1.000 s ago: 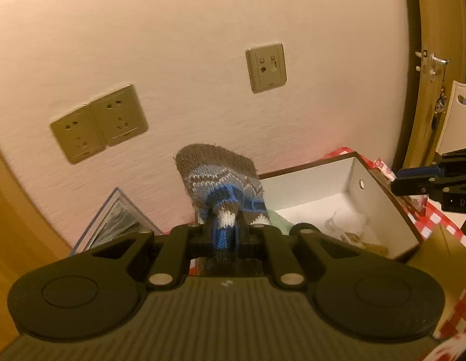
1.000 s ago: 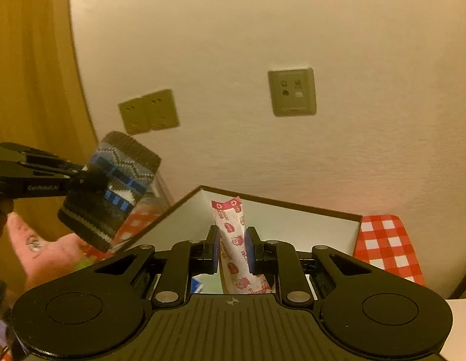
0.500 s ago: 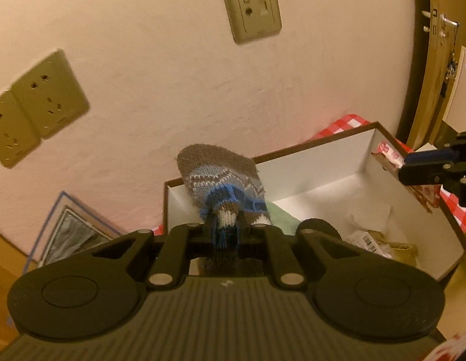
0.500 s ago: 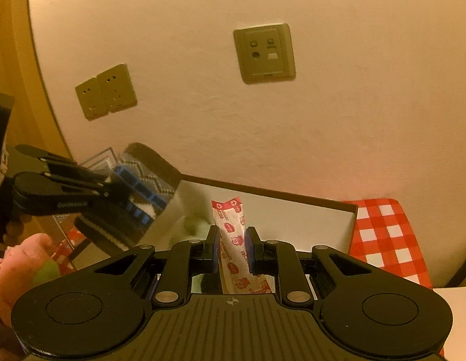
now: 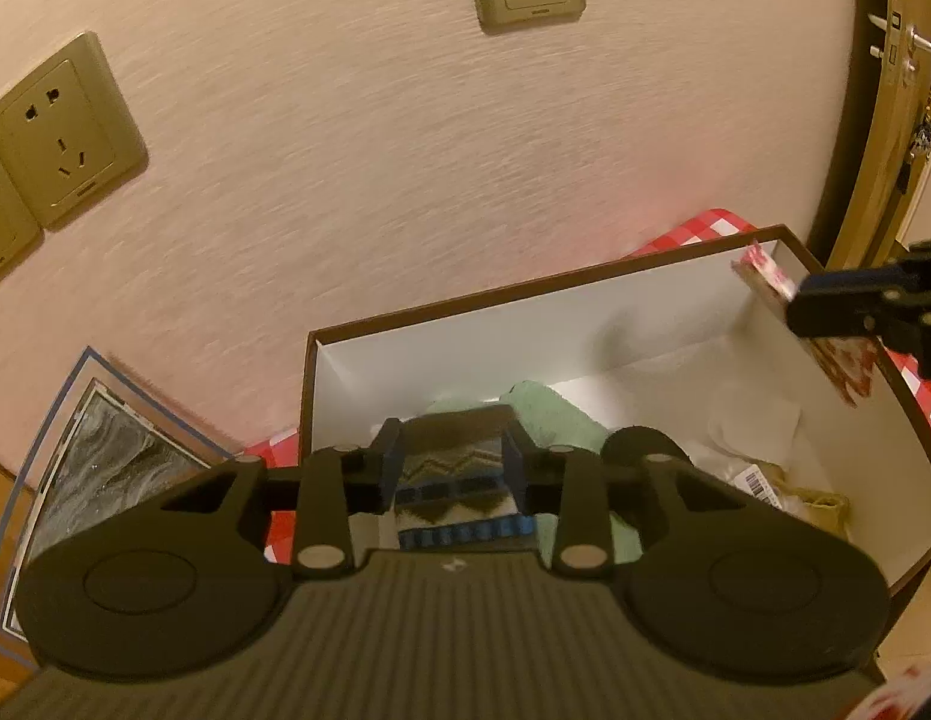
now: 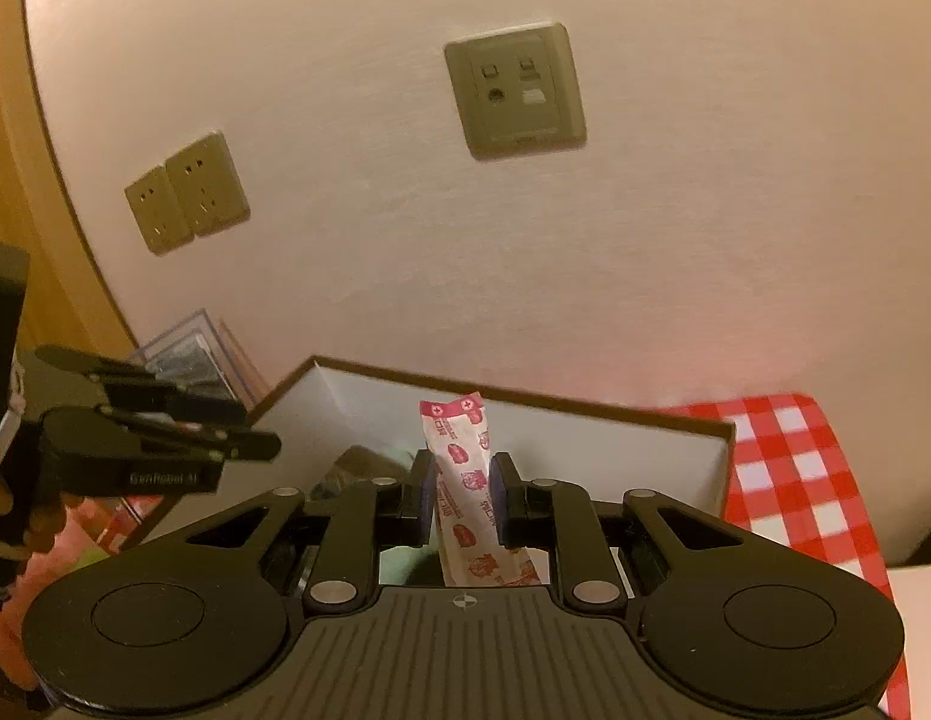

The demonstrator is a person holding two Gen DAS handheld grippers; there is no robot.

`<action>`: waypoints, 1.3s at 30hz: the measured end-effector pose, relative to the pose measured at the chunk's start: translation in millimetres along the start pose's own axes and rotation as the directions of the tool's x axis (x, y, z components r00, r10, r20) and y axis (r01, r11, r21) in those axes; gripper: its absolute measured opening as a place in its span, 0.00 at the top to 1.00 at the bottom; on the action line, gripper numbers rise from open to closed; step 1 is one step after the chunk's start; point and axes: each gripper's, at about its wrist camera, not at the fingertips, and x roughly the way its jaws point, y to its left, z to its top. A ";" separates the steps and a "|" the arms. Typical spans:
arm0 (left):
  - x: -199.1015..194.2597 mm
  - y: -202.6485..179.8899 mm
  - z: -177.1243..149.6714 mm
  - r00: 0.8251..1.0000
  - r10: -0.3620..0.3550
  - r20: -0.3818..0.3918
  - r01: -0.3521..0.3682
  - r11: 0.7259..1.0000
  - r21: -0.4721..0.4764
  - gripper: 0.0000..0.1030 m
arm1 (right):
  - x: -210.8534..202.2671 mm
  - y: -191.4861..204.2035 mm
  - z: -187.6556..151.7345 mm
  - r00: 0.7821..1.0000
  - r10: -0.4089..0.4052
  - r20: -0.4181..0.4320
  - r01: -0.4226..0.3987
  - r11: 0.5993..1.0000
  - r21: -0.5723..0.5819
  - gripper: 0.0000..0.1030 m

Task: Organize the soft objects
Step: 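Open the left gripper to drop the sock while the right releases the packet, then withdraw both grippers from the box back over the table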

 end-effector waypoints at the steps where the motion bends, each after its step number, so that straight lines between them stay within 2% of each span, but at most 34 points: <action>1: -1.3 0.9 -0.4 1.000 -0.001 0.000 0.001 1.000 -0.006 0.62 | 0.5 0.0 1.8 1.000 0.003 0.008 -0.003 1.000 0.006 0.80; 2: -2.9 1.9 -1.0 1.000 -0.003 -0.001 0.003 1.000 -0.013 0.61 | 1.1 -0.3 4.0 1.000 0.007 0.013 -0.007 1.000 0.016 0.76; 4: -4.7 3.2 -1.3 1.000 -0.008 -0.005 0.008 1.000 -0.026 0.56 | -1.1 0.9 8.1 0.999 -0.015 0.033 0.014 0.999 0.031 0.57; 6: -8.9 5.5 -3.5 1.000 -0.010 -0.008 0.010 0.999 -0.038 0.51 | -6.4 1.5 9.5 0.998 -0.026 0.055 0.024 0.999 0.035 0.49; 10: -21.2 9.9 -8.8 1.000 -0.026 0.000 0.026 0.997 -0.074 0.45 | -17.5 1.5 7.8 0.998 -0.031 0.048 0.029 0.999 0.038 0.47; 20: -65.7 8.5 -15.7 0.999 -0.041 0.015 0.043 0.994 -0.103 0.42 | -50.7 12.3 -15.6 0.999 -0.039 0.003 0.039 0.999 0.030 0.40; 30: -137.3 -21.8 -20.7 0.993 -0.090 0.082 0.099 0.988 -0.116 0.41 | -113.7 34.5 -33.5 0.999 -0.036 0.041 0.034 0.998 0.049 0.36; 39: -210.6 -51.7 -52.0 0.978 -0.144 0.150 0.165 0.976 -0.143 0.41 | -183.8 58.0 -52.1 0.995 -0.004 0.095 0.000 0.999 0.045 0.35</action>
